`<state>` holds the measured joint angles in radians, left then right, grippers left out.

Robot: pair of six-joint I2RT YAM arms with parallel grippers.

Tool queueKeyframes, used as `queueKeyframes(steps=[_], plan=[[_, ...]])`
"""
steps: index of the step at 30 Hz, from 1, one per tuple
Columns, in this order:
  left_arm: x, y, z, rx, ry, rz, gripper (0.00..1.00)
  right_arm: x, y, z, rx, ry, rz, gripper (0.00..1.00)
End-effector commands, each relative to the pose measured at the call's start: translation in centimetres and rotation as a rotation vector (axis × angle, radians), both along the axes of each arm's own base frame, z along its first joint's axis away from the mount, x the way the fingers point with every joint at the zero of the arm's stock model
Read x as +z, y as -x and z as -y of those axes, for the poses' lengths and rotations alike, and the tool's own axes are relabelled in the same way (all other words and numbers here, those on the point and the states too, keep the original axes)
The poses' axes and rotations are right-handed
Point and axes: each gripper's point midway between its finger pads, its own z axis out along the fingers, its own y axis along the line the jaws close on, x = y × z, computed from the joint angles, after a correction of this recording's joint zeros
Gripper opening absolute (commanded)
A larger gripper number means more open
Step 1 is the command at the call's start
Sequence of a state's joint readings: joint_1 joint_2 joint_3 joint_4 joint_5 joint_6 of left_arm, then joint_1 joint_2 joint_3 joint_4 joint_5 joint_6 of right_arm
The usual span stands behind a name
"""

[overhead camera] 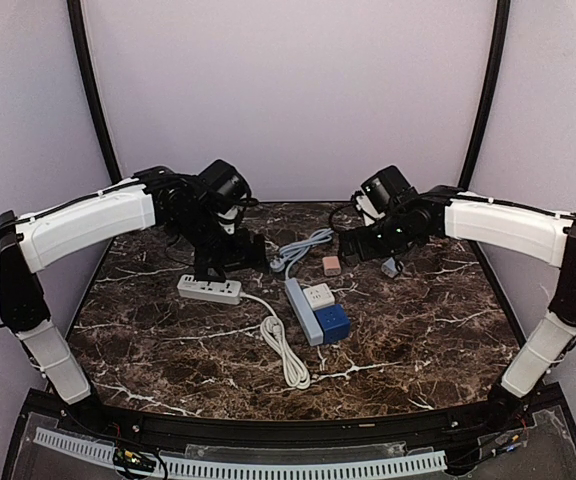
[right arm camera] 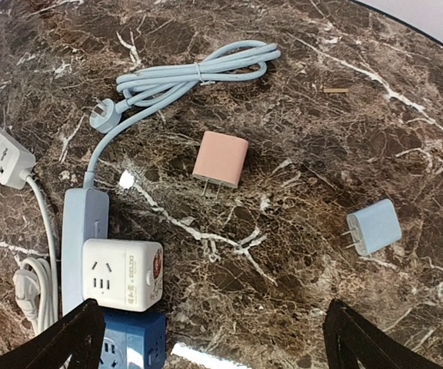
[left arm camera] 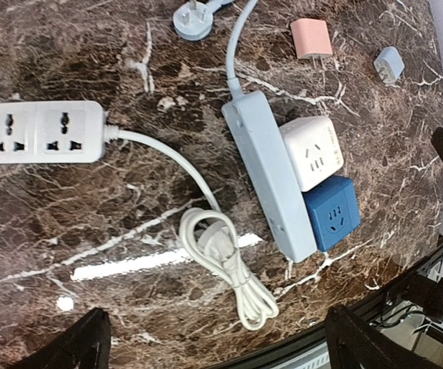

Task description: Insert the plug

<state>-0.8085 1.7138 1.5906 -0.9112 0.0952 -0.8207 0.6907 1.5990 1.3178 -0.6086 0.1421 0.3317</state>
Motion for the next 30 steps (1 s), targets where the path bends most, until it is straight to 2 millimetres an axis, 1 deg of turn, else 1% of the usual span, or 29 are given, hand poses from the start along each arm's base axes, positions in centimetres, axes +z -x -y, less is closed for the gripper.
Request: queueKeyframes(steps=[1,4,8,9,12,16,21,25,28,30], plan=[[2.0,-0.2,-3.7,-0.058,-0.094,0.073,0.97,-0.4,-1.9,-1.7,-0.031,-0.052,-0.019,0.99],[2.3,-1.1,-5.2,-0.057,-0.116,0.087,0.95,-1.7,-2.7,-2.8,-0.057,-0.066,-0.065,0.99],[2.5,-1.7,-6.4,-0.077,-0.146,0.094,0.94,-3.7,-3.8,-3.9,-0.092,-0.062,-0.12,0.99],[2.7,-1.7,-6.6,-0.092,-0.155,0.098,0.94,-4.7,-4.2,-4.2,-0.097,-0.048,-0.138,0.98],[2.9,-2.2,-7.5,-0.104,-0.188,0.105,0.93,-6.4,-5.1,-4.8,-0.106,-0.022,-0.16,0.97],[3.2,-2.4,-8.9,-0.125,-0.252,0.125,0.92,-8.3,-6.5,-4.9,-0.132,0.027,-0.163,0.96],[3.2,-2.6,-10.2,-0.133,-0.298,0.125,0.91,-9.6,-8.0,-4.7,-0.175,0.088,-0.156,0.94],[3.3,-2.6,-11.0,-0.139,-0.328,0.125,0.9,-11.1,-8.3,-4.6,-0.195,0.119,-0.164,0.93],[3.3,-2.5,-11.5,-0.143,-0.345,0.126,0.9,-12.4,-8.5,-4.5,-0.204,0.134,-0.179,0.9],[3.3,-2.5,-11.7,-0.142,-0.352,0.126,0.89,-12.8,-8.6,-4.5,-0.211,0.137,-0.182,0.88]])
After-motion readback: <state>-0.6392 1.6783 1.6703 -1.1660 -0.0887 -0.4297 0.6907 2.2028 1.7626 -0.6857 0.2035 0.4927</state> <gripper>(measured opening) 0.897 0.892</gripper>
